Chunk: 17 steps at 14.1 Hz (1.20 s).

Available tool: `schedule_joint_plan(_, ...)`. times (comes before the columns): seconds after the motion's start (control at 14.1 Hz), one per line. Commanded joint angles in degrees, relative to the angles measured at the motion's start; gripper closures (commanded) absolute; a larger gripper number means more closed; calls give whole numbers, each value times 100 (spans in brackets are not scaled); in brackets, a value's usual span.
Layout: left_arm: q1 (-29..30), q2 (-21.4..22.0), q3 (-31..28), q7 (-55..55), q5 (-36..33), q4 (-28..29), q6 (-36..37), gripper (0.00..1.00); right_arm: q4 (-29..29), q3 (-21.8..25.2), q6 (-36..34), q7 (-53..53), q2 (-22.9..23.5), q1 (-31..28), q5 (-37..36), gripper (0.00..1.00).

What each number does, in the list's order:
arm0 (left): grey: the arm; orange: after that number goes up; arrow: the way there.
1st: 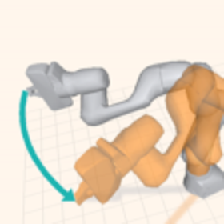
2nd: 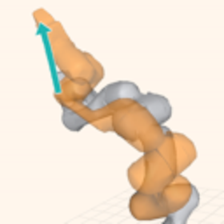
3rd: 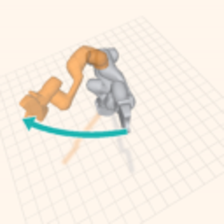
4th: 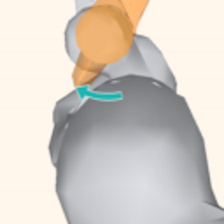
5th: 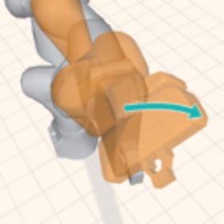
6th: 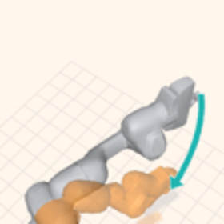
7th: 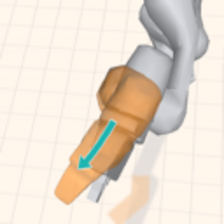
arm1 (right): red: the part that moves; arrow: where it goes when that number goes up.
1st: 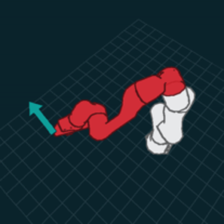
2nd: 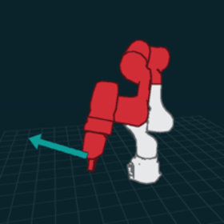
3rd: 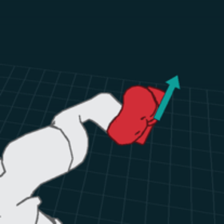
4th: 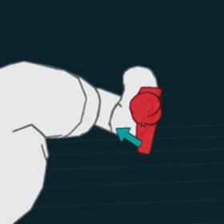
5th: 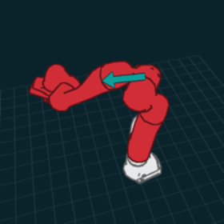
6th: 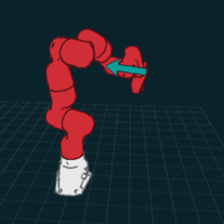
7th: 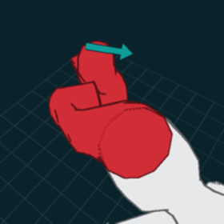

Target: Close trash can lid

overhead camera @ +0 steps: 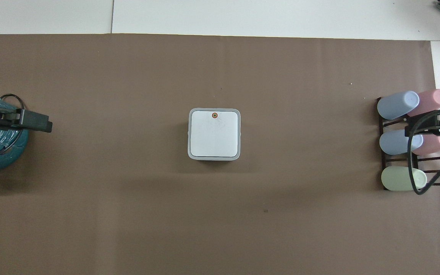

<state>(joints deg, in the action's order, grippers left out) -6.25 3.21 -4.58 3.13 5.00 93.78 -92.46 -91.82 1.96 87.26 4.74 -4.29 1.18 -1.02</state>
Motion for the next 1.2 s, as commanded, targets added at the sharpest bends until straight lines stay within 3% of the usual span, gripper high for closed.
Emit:
schedule_joint_plan(0.0,36,-22,44,47,19,-245,254,0,-108,-29,133,-368,-98,-47,67,0)
schedule_joint_plan(0.28,124,-400,185,100,-262,-984,774,0,-125,-29,124,-298,-98,-47,84,0)
schedule_joint_plan(0.57,422,-357,501,178,-271,-941,756,0,-178,-29,124,-167,-116,-47,102,0)
schedule_joint_plan(1.13,396,-234,633,223,-570,-773,624,0,-266,-29,133,-175,-151,-100,93,0)
